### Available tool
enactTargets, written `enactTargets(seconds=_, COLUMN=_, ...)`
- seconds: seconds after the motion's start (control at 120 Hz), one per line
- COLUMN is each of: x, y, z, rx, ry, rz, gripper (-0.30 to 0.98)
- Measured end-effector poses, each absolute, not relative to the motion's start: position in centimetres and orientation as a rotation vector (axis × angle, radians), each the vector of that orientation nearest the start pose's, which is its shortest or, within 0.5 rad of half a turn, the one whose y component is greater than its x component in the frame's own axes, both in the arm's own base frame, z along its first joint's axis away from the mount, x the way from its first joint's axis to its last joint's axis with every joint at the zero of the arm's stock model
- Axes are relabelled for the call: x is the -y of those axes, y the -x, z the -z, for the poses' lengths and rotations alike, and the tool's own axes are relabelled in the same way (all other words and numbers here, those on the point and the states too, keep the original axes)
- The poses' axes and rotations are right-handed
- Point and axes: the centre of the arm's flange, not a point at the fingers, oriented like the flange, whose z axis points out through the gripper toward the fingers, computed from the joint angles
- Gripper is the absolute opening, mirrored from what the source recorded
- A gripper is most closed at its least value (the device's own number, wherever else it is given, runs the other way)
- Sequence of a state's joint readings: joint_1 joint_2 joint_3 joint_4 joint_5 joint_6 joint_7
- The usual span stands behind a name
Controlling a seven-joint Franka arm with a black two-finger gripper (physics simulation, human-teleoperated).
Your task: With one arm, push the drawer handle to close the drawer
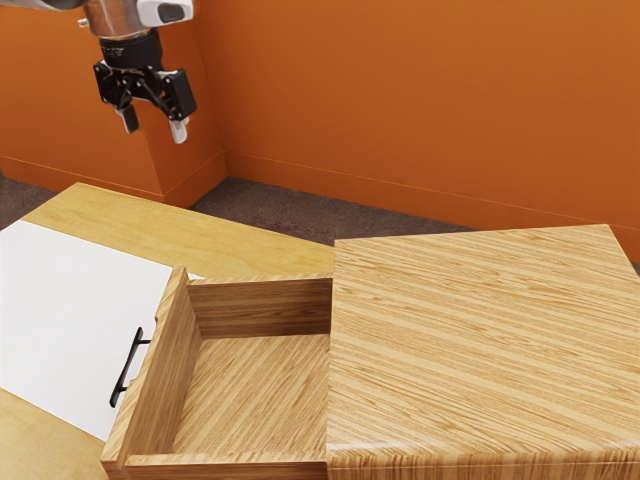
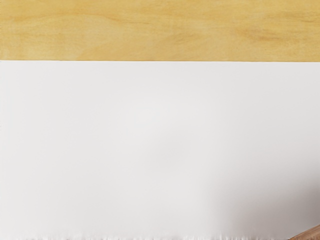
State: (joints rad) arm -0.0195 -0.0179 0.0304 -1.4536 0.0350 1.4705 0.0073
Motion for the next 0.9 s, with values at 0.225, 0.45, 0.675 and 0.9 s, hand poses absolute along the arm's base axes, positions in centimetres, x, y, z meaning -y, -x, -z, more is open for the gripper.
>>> enactTargets(seconds=0.225, x=-2.7, y=-51.3, z=-76.9, rx=0.068, ry=3.090, rz=0.258, gripper=0.69)
enactTargets(seconds=0.45, x=-3.3, y=-48.4, z=-80.5, rx=0.093, ry=3.093, rz=0.227, gripper=0.69)
enactTargets(seconds=0.675, x=-1.6, y=-47.7, z=-80.5, rx=0.038, ry=3.102, rz=0.171, gripper=0.69)
enactTargets(seconds=0.9, x=2.4, y=-39.3, z=-72.9, rx=-0.135, ry=3.079, rz=-0.010, gripper=0.69)
